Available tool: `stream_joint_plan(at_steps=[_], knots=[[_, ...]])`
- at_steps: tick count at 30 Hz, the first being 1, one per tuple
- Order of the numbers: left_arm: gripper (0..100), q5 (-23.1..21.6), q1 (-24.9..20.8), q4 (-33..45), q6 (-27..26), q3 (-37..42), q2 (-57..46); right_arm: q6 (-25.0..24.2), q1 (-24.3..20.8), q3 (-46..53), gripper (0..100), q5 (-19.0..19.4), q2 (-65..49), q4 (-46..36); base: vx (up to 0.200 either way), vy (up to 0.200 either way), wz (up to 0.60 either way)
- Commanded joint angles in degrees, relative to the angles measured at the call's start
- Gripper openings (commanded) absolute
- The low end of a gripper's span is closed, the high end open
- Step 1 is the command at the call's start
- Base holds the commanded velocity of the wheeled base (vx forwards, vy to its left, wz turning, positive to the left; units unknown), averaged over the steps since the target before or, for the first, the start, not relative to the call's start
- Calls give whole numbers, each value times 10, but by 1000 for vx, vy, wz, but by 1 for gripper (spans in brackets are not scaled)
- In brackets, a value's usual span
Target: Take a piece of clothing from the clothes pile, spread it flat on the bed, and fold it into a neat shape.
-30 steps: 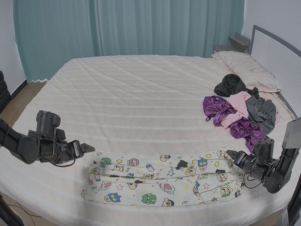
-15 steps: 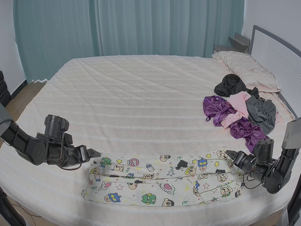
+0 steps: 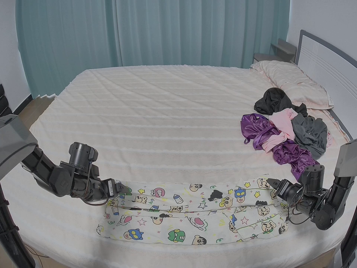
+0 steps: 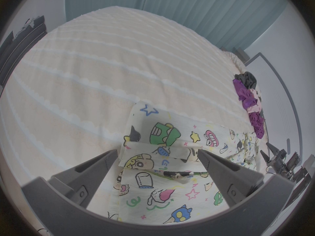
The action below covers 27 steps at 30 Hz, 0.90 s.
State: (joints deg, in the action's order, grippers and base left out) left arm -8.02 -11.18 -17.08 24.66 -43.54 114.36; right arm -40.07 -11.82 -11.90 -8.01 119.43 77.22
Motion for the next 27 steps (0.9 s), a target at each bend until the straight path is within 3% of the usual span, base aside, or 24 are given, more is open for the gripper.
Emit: stream_joint_plan(at_steps=[1, 14, 27], knots=[[100, 0, -3, -1, -1, 0, 38, 0, -3, 0, 100, 0, 1, 0, 0, 0, 0], [100, 11, -35, -1, 0, 6, 84, -1, -3, 0, 100, 1, 5, 0, 0, 0, 0], [100, 15, -27, 5, -15, 9, 53, -1, -7, 0, 100, 1, 6, 0, 0, 0, 0]])
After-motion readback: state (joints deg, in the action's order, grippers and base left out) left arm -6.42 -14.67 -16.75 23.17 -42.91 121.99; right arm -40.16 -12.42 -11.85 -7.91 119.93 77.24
